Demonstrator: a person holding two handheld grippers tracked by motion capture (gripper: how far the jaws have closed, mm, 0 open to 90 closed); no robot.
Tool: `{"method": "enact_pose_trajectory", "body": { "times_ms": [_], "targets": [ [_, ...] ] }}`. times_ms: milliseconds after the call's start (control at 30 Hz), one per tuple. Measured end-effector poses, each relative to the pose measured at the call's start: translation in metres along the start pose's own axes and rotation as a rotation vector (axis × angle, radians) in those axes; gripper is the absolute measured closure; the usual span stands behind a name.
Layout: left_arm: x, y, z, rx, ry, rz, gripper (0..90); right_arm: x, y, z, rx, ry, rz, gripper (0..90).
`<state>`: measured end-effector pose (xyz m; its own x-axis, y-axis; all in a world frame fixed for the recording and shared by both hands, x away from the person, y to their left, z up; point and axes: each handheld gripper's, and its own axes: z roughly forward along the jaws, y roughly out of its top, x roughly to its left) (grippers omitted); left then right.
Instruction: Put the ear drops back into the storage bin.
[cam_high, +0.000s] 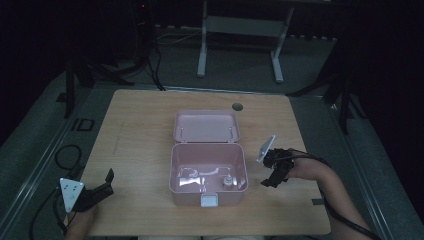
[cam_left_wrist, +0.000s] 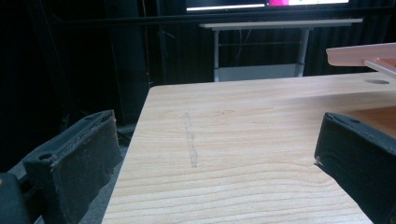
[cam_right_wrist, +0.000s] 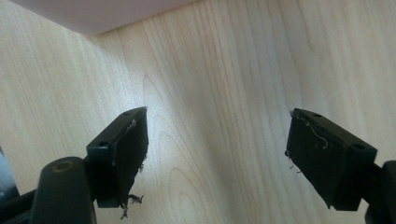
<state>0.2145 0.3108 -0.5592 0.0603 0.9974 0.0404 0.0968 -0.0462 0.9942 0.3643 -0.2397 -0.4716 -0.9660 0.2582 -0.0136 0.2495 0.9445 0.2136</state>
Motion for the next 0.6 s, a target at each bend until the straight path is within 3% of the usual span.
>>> {"method": "enact_pose_trajectory", "body": {
  "times_ms": [100, 300, 400, 500, 600],
  "targets": [
    [0.000, 0.000, 0.000, 0.002, -0.002, 0.000, 0.4, -0.001, -0.010, 0.007, -0.003, -0.018, 0.023, 20.5],
    [0.001, 0.000, 0.000, 0.000, 0.001, -0.003, 0.4, -0.004, -0.032, 0.020, -0.100, -0.035, 0.114, 20.5],
    [0.001, 0.000, 0.000, 0.002, 0.000, -0.003, 0.4, -0.006, -0.045, 0.028, -0.159, -0.035, 0.175, 19.6],
    [0.001, 0.000, 0.000, 0.001, 0.002, -0.003, 0.4, -0.008, -0.054, 0.033, -0.185, -0.034, 0.239, 19.2],
    [0.001, 0.000, 0.000, -0.001, 0.003, -0.005, 0.4, -0.010, -0.063, 0.035, -0.210, -0.066, 0.286, 19.1]
  ]
}}
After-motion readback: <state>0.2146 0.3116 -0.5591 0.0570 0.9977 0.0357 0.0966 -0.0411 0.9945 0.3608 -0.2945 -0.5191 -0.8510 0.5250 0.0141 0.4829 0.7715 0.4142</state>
